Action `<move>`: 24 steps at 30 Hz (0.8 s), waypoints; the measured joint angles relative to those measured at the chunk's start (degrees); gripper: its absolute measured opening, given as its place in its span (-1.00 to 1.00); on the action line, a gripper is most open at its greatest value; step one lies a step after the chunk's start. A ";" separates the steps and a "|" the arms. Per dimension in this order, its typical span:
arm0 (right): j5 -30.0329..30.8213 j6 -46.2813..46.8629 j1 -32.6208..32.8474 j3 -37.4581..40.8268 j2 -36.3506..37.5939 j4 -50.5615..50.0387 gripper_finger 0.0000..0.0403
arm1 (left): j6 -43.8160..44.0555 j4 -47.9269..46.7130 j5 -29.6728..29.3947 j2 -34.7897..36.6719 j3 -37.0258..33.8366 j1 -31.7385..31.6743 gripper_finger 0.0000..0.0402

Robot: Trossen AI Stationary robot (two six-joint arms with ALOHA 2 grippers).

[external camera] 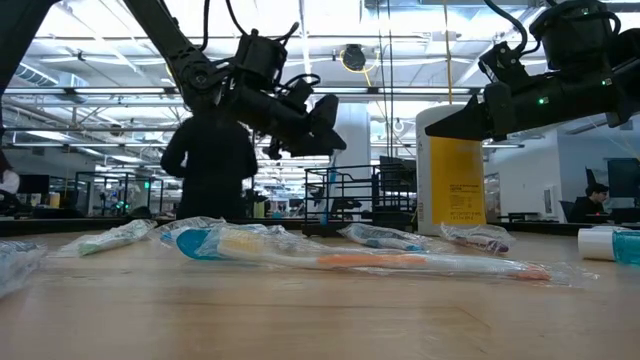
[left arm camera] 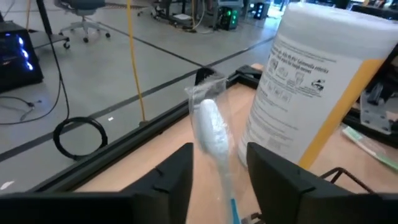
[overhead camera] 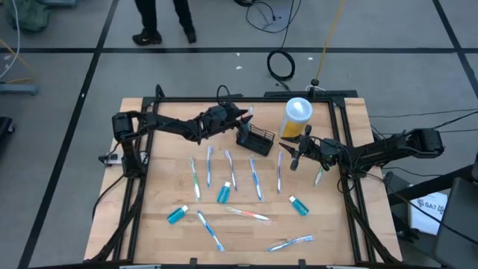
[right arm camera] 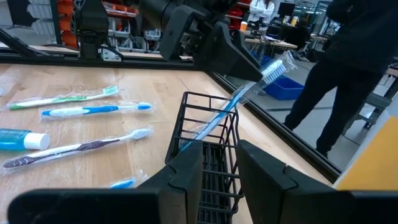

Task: Pick & Place toothbrushing station
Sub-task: Put the blue toothbrush into the black organizer

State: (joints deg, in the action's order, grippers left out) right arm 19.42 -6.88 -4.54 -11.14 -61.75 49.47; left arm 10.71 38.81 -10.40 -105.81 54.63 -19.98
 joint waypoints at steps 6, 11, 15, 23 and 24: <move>0.00 0.00 0.00 0.00 0.00 -0.01 -0.54 | -0.14 -0.79 0.23 0.01 0.00 0.01 -0.68; 0.00 -0.01 0.00 0.00 0.01 -0.01 -0.53 | -0.49 -0.66 -0.06 0.01 0.00 0.01 -0.95; 0.00 -0.01 0.00 0.00 -0.01 -0.02 -0.54 | -0.47 2.36 -0.15 0.01 0.00 0.01 -0.89; -0.02 -0.86 0.02 0.00 0.00 -0.02 -0.54 | -0.48 7.73 -6.84 0.03 0.00 1.55 -0.97; -0.02 -0.88 0.00 0.00 -0.01 -0.02 -0.54 | -0.62 7.82 -8.92 0.05 0.00 1.89 -0.96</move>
State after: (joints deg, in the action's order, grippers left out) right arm 19.40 -7.76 -4.54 -11.14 -61.76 49.45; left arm 10.10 46.63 -19.31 -105.75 54.63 -18.09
